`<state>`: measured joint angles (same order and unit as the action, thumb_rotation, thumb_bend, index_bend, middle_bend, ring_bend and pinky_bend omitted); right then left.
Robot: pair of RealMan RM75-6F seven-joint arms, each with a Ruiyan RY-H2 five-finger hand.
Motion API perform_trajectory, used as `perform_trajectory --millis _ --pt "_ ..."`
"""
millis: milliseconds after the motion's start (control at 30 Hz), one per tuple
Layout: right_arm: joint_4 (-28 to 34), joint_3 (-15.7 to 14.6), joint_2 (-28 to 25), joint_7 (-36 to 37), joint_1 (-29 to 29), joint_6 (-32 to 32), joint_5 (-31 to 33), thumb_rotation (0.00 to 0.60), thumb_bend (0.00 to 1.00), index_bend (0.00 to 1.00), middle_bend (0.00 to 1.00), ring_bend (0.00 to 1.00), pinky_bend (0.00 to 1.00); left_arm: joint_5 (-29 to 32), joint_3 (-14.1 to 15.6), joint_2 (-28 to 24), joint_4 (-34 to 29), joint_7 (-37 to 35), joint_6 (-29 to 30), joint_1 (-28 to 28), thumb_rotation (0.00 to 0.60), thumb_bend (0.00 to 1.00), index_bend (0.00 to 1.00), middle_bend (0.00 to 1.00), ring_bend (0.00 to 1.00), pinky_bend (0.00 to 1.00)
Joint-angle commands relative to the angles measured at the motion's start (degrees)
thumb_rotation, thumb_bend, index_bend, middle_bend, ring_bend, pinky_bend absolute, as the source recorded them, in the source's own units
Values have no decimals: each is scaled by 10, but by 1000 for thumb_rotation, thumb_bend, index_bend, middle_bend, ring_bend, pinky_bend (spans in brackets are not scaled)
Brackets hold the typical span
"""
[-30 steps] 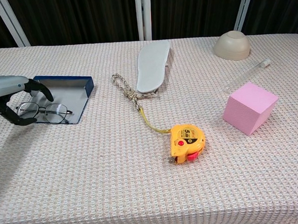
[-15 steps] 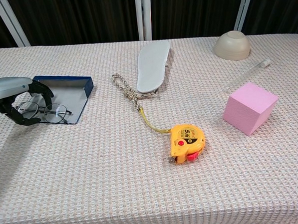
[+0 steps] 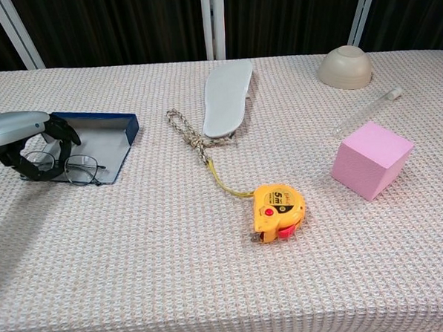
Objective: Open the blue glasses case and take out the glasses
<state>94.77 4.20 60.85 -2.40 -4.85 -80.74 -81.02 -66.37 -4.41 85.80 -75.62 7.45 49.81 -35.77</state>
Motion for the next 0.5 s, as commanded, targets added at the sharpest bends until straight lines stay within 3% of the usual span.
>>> perform_trajectory --millis 33,267,500 --pt "0 0 0 0 0 0 0 600 330 0 0 0 0 -12 1 3 1 -7 13 5 600 460 730 237 15 116" --pt "0 0 0 1 0 -1 0 600 329 0 0 0 0 -39 4 -13 -24 -24 40 19 600 468 770 251 19 116" --pt "2 0 0 0 0 -2 -2 600 329 0 0 0 0 -70 15 -49 -92 -12 70 33 600 469 775 251 19 117"
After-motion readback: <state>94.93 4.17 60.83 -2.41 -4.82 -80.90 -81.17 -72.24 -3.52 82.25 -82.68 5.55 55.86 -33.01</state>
